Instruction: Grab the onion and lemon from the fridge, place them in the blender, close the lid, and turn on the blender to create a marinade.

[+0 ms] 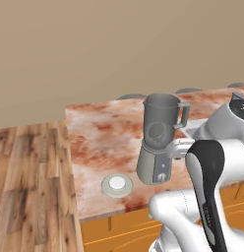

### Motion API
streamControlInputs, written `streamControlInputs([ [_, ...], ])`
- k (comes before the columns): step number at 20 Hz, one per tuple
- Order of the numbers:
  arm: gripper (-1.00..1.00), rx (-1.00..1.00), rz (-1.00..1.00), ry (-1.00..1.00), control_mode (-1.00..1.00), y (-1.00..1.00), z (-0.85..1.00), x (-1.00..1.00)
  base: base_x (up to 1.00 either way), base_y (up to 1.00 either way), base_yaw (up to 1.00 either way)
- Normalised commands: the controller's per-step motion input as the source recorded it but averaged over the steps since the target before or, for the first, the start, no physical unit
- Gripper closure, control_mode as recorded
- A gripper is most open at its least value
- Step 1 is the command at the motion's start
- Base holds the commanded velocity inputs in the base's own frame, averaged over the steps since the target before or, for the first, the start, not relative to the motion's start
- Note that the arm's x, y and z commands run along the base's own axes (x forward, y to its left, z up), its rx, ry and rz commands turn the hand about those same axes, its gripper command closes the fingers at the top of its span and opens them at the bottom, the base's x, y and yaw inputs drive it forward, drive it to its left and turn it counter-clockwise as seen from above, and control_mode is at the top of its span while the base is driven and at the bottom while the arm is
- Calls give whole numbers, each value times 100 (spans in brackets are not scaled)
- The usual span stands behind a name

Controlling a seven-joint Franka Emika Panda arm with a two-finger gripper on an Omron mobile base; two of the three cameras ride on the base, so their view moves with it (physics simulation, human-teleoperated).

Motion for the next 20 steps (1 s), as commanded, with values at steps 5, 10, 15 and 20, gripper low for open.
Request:
streamControlInputs([
  [5,-100,-1,2,2,-100,4,-3,0,0,0,0],
  [10,-100,4,-2,-2,-100,-3,0,-43,0,0,0],
  [15,-100,6,-17,-8,-100,-8,0,-89,0,0,0],
  [20,-100,0,0,0,100,0,0,0,-65,-24,-43],
])
